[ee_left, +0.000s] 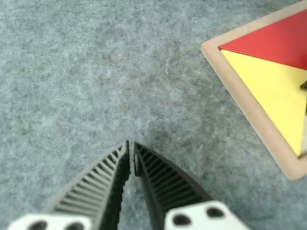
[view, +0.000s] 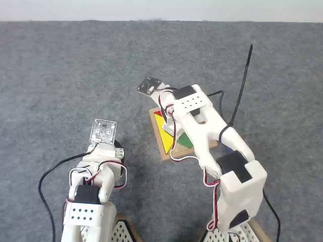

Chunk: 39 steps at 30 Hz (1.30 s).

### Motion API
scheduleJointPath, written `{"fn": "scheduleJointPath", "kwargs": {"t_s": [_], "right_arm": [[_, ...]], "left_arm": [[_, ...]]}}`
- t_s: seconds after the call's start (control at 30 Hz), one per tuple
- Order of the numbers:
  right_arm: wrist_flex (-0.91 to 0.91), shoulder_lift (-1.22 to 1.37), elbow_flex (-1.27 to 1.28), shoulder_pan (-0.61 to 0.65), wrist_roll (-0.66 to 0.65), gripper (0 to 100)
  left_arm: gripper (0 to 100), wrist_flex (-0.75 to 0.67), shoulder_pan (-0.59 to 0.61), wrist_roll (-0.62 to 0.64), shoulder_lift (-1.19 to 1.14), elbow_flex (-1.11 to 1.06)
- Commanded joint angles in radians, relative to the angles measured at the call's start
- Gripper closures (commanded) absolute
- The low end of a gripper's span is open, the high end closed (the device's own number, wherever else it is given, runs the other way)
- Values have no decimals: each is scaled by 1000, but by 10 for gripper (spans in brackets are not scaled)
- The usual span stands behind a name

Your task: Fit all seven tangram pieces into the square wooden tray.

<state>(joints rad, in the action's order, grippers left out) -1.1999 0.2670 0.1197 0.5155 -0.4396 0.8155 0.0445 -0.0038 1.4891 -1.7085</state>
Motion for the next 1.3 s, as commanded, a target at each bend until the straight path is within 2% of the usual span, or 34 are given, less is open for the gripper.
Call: {"fn": "scheduleJointPath", "kwargs": {"t_s": [0.0,0.2,0.33,0.6,0.87,1.1,1.27], "right_arm": [[16,-240,60,-39,63,783],[16,-633,368,-153,32,783],[-22,-756,539,-234,-20,783],[-51,-748,598,-450,-61,783],[-51,-670,603,-556,-129,783],[91,-476,594,-550,-196,779],[119,-420,595,-473,-238,779]], "left_arm": [[986,0,3,5,12,19],[986,0,3,5,12,19],[986,0,3,5,12,19],[986,0,3,5,12,19],[986,0,3,5,12,19],[986,0,3,5,12,19],[986,0,3,5,12,19]]}}
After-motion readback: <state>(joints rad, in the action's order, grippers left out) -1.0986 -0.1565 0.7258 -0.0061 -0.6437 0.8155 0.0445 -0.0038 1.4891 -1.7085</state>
